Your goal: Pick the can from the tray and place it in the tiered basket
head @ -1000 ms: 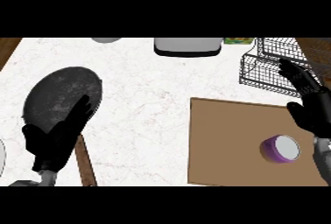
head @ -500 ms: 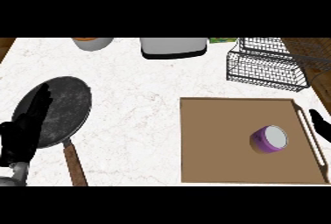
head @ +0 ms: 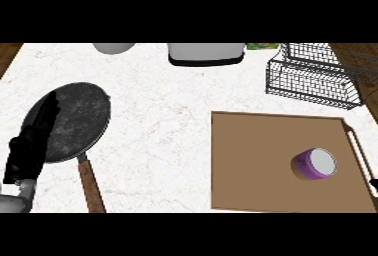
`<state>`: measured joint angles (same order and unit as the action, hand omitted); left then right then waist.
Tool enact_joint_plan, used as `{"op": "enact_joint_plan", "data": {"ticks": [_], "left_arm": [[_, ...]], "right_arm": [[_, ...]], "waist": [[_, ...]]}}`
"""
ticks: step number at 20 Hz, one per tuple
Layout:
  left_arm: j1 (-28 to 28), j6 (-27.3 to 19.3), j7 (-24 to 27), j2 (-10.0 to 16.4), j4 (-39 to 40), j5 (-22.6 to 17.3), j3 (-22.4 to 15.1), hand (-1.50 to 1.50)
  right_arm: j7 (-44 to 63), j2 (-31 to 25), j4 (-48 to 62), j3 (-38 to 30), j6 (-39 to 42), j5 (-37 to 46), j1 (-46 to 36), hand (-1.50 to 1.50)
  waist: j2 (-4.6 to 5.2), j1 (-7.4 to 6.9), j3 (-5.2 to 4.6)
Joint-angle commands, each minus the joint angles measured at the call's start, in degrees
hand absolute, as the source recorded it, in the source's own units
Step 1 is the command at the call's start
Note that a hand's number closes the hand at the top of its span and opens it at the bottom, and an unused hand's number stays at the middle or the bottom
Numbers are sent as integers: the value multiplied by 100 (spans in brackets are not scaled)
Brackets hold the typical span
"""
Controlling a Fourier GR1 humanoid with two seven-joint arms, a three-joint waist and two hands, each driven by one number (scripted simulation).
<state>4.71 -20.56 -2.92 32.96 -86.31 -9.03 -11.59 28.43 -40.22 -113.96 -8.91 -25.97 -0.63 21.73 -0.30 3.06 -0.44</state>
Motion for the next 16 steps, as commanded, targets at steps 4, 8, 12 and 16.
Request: {"op": "enact_joint_plan", "data": {"ticks": [4, 8, 12, 16], "left_arm": [[204, 29, 57, -207, 158, 158, -178, 0], [209, 169, 31, -236, 79, 144, -170, 0], [643, 259, -46, -352, 352, 206, -101, 0], [655, 265, 13, -387, 504, 273, -52, 0]], "right_arm": [[2429, -1709, -1442, -148, 1354, -251, 195, -150], [4068, -2211, -1845, -232, 1599, -583, -430, -150], [4829, -2386, -1381, 203, 1539, -722, -1320, -150], [4926, -2342, -1009, 600, 1608, -1031, -1530, -150]], "waist": [[47, -200, -6], [40, -370, 19], [80, -464, 27], [79, -475, 30]]}}
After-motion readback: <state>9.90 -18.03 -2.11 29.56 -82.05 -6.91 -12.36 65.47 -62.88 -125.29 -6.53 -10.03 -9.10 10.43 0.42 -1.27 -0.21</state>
